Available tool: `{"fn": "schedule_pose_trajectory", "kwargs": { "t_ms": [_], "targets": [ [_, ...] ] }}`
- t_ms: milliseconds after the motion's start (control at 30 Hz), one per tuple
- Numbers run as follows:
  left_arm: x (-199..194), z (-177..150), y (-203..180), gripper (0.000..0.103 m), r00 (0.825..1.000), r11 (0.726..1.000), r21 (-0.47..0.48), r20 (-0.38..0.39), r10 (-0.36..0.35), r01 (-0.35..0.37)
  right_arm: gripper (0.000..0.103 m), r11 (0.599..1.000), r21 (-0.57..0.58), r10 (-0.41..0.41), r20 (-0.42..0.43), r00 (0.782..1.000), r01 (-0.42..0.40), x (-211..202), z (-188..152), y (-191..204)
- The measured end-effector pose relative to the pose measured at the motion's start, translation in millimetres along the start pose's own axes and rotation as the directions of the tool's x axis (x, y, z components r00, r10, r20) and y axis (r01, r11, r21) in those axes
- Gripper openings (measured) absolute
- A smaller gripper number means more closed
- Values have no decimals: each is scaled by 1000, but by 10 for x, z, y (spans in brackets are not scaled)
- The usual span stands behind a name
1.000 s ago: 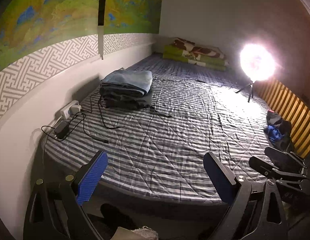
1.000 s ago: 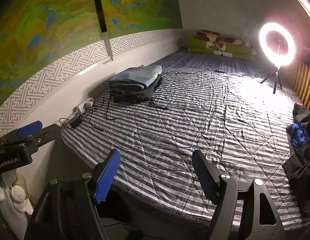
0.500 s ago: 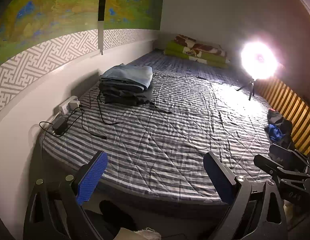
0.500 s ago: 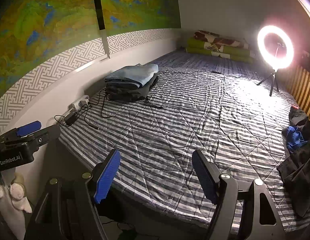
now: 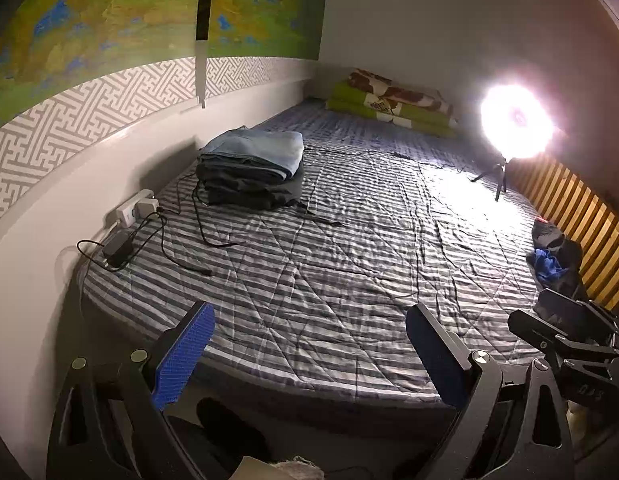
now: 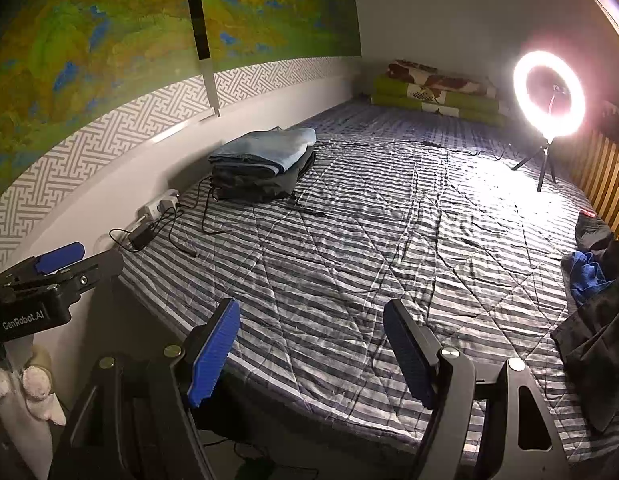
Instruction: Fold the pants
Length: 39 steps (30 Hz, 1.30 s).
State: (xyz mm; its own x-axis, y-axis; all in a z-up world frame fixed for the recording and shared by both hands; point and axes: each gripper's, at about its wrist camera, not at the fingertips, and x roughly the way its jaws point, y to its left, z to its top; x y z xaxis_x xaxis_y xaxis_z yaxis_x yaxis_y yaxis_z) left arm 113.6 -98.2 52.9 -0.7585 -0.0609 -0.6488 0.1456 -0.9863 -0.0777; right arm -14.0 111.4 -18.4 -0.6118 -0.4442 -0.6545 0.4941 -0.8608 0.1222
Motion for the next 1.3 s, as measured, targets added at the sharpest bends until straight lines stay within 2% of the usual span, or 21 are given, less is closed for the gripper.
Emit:
{"fn": "schedule_pose_trajectory", "kwargs": {
  "t_ms": [1300],
  "targets": [
    [17, -26, -29, 98, 1000, 1000, -8, -10, 1, -1, 71, 1000, 3, -1, -7, 1000, 1, 43, 25, 32]
  ]
}}
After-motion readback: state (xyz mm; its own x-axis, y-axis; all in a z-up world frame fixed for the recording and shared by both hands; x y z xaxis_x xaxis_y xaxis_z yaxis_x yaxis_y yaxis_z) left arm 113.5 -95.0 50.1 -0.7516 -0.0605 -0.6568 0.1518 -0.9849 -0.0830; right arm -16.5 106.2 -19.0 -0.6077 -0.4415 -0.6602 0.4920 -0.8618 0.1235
